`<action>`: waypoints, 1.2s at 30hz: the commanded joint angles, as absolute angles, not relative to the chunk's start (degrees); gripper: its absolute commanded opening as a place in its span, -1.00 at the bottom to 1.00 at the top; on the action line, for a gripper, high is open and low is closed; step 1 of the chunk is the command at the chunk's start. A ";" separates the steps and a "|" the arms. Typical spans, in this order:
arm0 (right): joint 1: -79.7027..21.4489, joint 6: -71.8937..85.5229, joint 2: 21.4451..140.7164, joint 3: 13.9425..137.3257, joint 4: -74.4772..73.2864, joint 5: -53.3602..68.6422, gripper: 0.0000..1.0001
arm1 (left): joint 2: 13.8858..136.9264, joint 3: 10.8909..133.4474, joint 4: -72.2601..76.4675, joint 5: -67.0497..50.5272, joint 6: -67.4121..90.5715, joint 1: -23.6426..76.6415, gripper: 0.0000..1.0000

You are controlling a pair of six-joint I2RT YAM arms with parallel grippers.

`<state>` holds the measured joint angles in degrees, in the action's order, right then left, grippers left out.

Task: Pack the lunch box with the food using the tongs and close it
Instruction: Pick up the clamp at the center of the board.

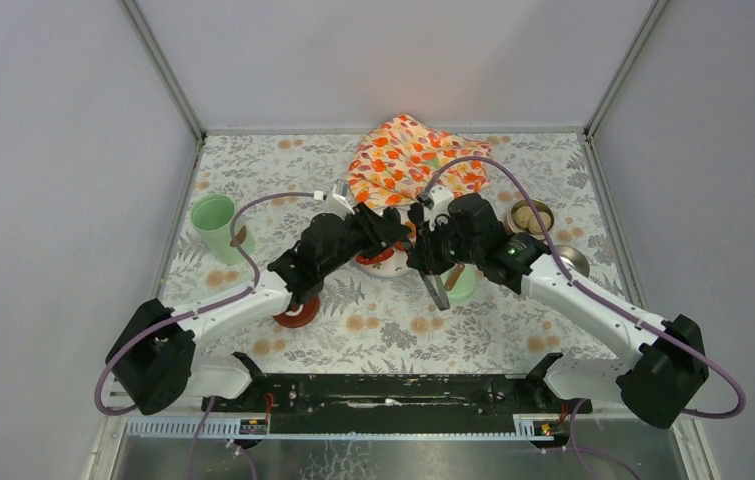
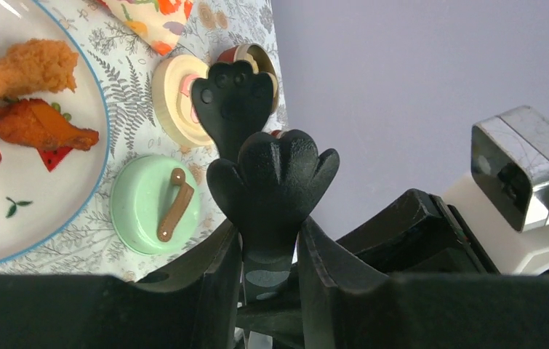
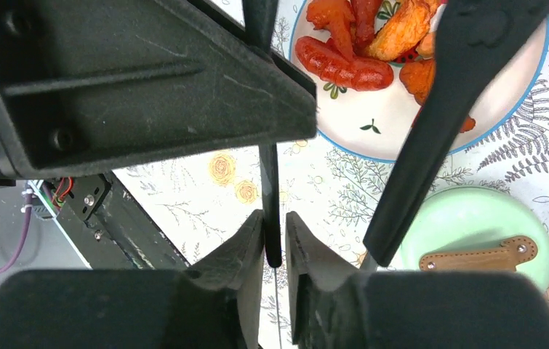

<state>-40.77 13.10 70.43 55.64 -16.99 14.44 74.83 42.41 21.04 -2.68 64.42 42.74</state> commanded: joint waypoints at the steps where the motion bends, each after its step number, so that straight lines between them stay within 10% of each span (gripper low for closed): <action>1: -40.86 12.41 66.96 57.57 -13.89 10.54 -0.44 | 71.95 39.14 24.96 1.72 72.15 42.23 -0.82; 14: -40.86 11.56 63.68 57.92 -20.66 3.90 0.71 | 72.68 28.54 43.73 -3.77 88.80 37.76 -0.92; 36: -40.86 11.27 72.41 61.92 -19.88 10.81 0.47 | 71.08 28.75 43.82 -0.65 91.76 38.04 -0.98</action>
<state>-40.82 12.23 72.47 58.33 -21.50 9.98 72.64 28.67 40.34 -2.28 90.63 38.09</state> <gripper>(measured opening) 0.750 0.363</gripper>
